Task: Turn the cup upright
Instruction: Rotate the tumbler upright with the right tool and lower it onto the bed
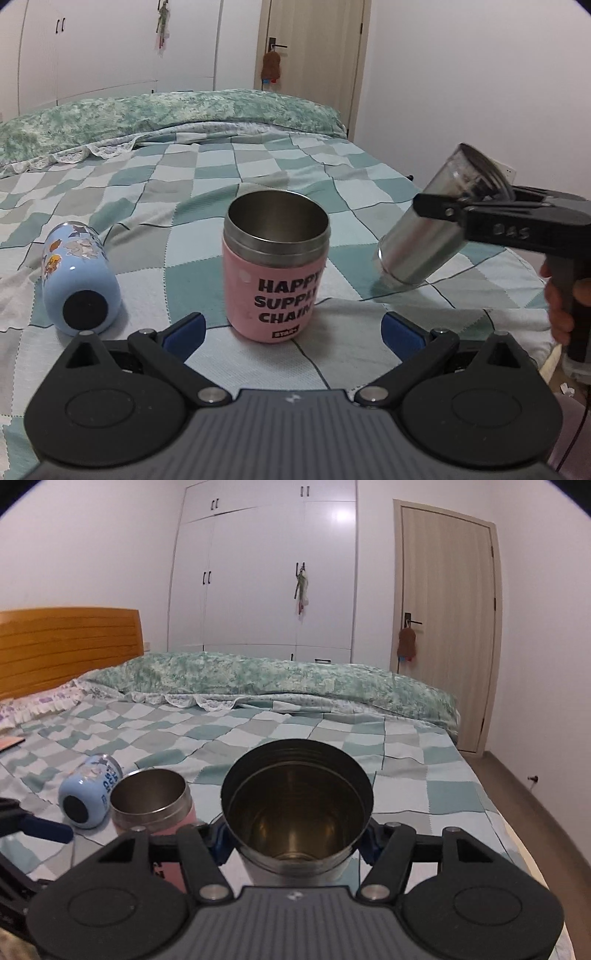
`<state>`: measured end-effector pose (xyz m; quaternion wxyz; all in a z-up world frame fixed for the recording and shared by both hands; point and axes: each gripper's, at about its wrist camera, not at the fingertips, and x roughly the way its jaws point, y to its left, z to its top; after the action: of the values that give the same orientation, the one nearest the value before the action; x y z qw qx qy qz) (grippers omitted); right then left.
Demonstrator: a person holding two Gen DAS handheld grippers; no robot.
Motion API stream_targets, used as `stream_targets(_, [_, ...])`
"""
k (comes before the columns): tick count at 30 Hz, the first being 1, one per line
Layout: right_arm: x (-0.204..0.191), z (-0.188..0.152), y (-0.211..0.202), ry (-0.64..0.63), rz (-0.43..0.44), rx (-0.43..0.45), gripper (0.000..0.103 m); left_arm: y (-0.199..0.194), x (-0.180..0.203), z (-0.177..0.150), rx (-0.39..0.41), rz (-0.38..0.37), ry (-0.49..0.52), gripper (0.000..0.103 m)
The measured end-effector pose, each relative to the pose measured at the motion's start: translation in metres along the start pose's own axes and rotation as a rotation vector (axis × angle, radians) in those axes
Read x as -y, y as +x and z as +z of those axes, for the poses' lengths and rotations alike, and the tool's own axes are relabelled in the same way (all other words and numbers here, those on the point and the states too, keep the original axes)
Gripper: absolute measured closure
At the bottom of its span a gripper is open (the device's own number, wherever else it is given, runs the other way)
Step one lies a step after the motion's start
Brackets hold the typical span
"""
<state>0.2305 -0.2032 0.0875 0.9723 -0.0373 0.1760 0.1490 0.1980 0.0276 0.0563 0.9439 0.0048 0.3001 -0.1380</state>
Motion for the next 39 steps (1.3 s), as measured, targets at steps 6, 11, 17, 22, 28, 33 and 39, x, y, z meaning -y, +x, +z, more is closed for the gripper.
stream_targets(6, [-0.006, -0.01, 0.023, -0.008, -0.009, -0.033, 0.041, 0.006, -0.005, -0.002, -0.006, 0.012, -0.005, 0.0])
stream_targets(11, [-0.005, -0.014, 0.04, 0.002, -0.004, -0.065, 0.041, 0.012, -0.008, -0.005, -0.017, 0.022, -0.011, 0.0])
stream_targets(17, [-0.003, -0.013, 0.043, 0.009, 0.006, -0.077, 0.04, 0.012, -0.007, -0.004, -0.013, 0.028, -0.012, 0.0])
stream_targets(22, [0.003, -0.011, 0.036, 0.062, 0.04, -0.081, 0.014, 0.006, -0.004, -0.003, 0.001, 0.035, -0.004, 0.0])
stream_targets(28, [0.0, -0.015, -0.008, 0.058, 0.053, 0.019, 0.0, -0.018, 0.004, -0.005, 0.042, 0.045, -0.003, 0.0])
stream_targets(33, [-0.011, -0.023, -0.059, 0.016, 0.039, 0.118, 0.0, -0.053, 0.017, -0.014, 0.127, 0.063, -0.004, 0.0])
stream_targets(39, [-0.029, -0.046, -0.118, -0.037, 0.008, 0.22, 0.0, -0.098, 0.038, -0.045, 0.26, 0.121, 0.003, 0.0])
